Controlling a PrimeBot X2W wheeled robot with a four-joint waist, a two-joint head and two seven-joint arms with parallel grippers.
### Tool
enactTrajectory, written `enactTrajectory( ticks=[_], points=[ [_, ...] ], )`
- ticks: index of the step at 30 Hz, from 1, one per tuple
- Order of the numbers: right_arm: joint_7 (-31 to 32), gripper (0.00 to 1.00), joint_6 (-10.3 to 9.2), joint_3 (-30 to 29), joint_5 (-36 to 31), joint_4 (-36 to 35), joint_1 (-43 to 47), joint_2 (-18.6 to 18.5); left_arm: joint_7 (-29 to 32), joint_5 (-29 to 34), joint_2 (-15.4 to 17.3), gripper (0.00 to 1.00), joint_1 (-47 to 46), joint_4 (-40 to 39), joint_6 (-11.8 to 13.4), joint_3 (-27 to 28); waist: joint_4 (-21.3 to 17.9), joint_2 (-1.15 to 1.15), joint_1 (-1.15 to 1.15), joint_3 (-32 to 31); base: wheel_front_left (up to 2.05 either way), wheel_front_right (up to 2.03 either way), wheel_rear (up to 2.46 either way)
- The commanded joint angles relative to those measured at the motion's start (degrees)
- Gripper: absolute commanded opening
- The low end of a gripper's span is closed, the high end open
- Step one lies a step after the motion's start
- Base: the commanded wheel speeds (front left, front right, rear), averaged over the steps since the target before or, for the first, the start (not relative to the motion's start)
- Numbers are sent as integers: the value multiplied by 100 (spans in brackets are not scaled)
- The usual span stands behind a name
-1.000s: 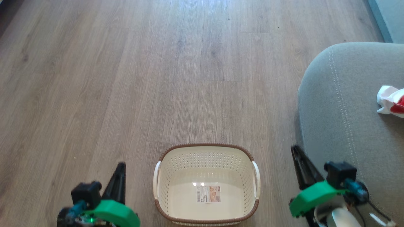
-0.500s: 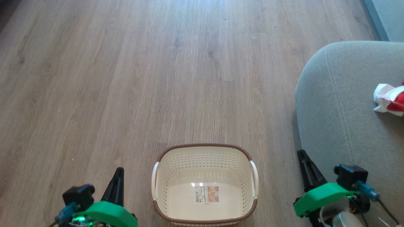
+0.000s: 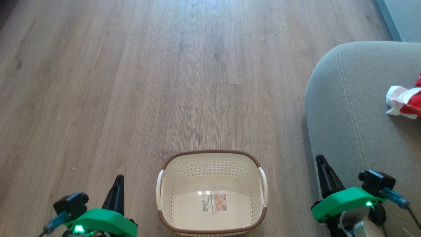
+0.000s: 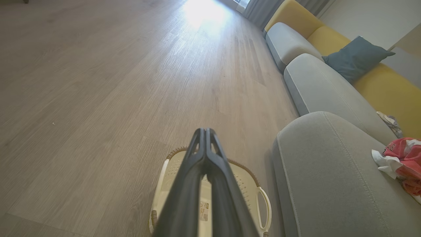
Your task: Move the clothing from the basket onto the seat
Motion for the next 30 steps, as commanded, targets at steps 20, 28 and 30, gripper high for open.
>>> enactTrajectory(
  ticks=[20,28,30],
  points=[
    [336,0,0,-200,1373,-298,-310,-43,334,-1290,1,0,-434,-233,-142,286,-97,0,0,-2,0,0,0],
    [467,0,0,-274,1889,-337,-322,-44,469,-1783,1,0,-476,-240,-182,364,-136,0,0,-2,0,0,0],
    [500,0,0,-293,2017,-347,-325,-44,503,-1907,1,0,-486,-242,-191,384,-146,0,0,-2,0,0,0]
  ],
)
